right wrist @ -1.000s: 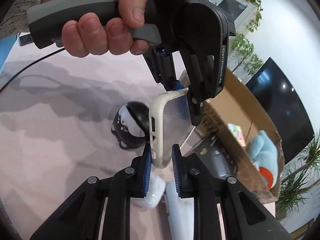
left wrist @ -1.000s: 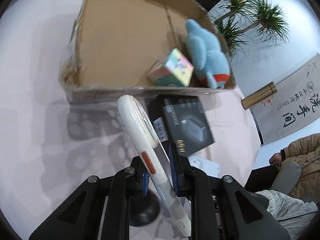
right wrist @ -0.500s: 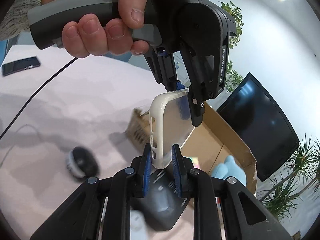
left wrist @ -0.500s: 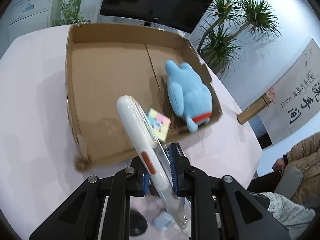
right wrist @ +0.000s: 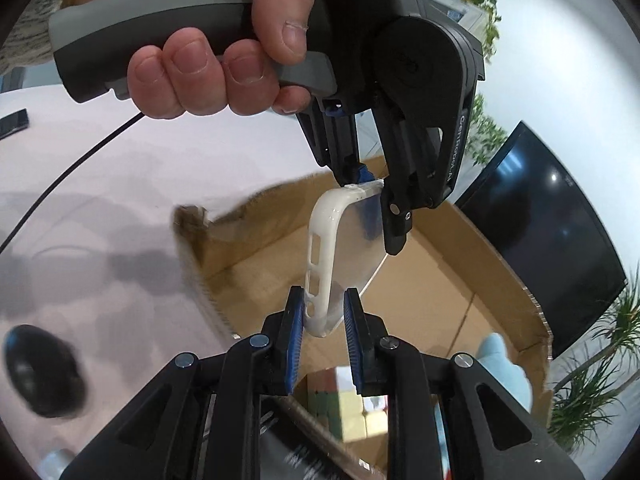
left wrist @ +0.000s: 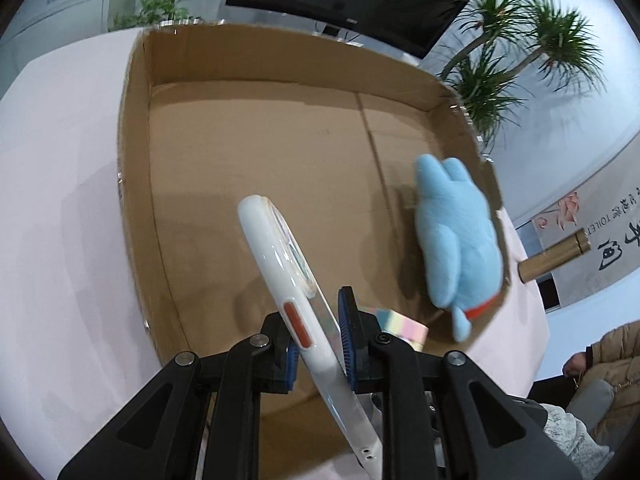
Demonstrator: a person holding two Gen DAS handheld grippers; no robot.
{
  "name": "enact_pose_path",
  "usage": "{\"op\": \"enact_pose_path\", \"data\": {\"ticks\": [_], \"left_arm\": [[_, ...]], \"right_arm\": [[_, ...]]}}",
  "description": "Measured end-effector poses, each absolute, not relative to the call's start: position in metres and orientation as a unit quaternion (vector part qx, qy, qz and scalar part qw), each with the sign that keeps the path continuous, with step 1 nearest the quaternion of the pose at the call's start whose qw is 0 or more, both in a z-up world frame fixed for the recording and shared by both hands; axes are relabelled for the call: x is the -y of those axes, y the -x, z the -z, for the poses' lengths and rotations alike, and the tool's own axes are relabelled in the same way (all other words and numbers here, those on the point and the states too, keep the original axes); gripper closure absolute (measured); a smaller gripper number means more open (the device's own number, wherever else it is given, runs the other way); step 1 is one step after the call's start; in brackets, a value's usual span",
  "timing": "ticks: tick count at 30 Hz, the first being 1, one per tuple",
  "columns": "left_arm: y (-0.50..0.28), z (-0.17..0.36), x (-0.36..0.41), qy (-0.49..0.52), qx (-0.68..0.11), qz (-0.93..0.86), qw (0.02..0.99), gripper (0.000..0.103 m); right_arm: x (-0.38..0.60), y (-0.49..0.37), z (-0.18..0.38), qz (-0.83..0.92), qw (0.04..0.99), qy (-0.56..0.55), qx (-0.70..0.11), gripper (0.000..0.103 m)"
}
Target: Organize objects
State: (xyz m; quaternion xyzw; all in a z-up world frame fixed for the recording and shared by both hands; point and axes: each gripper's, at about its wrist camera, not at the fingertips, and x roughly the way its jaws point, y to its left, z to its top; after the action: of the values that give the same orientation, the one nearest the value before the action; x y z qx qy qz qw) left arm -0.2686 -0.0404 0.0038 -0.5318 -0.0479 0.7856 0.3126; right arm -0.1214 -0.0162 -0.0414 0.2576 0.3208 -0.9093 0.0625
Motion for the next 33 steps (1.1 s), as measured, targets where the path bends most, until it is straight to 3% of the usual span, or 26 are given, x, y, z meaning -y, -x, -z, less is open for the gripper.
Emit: {"op": "enact_pose_path", "data": {"ticks": [13,14,16,19,22,24,30,33], "left_arm": [[0.287,0.029,0.031,0.551,0.024,-0.781,0.293,0.085],[0.287,0.03,0.03,0.553,0.021,-0.781,0.291,0.083],[0.286,0.029,0.027,0.553,0.02,-0.78,0.292,0.056],[0.282,0.028,0.018,0.548,0.015,-0.777,0.309,0.026],[0.278,0.028,0.009,0.551,0.004,-0.775,0.309,0.02],[0.278,0.027,0.009,0.554,0.006,-0.776,0.301,0.018],[0.276,0.018,0.014,0.561,0.036,-0.771,0.301,0.018],[0.269,-0.001,0.018,0.547,0.044,-0.781,0.297,0.007]], "right_arm": [[0.005,0.161,0.05,0.905,0.102,-0.315,-0.269,0.085],[0.005,0.163,0.049,0.904,0.106,-0.318,-0.265,0.085],[0.006,0.165,0.048,0.903,0.109,-0.32,-0.266,0.085],[0.008,0.166,0.047,0.901,0.108,-0.323,-0.269,0.082],[0.006,0.165,0.041,0.904,0.115,-0.322,-0.257,0.067],[0.003,0.163,0.036,0.908,0.119,-0.317,-0.248,0.044],[-0.003,0.156,0.025,0.912,0.131,-0.316,-0.228,0.043],[-0.012,0.14,0.013,0.919,0.133,-0.306,-0.208,0.043]]}}
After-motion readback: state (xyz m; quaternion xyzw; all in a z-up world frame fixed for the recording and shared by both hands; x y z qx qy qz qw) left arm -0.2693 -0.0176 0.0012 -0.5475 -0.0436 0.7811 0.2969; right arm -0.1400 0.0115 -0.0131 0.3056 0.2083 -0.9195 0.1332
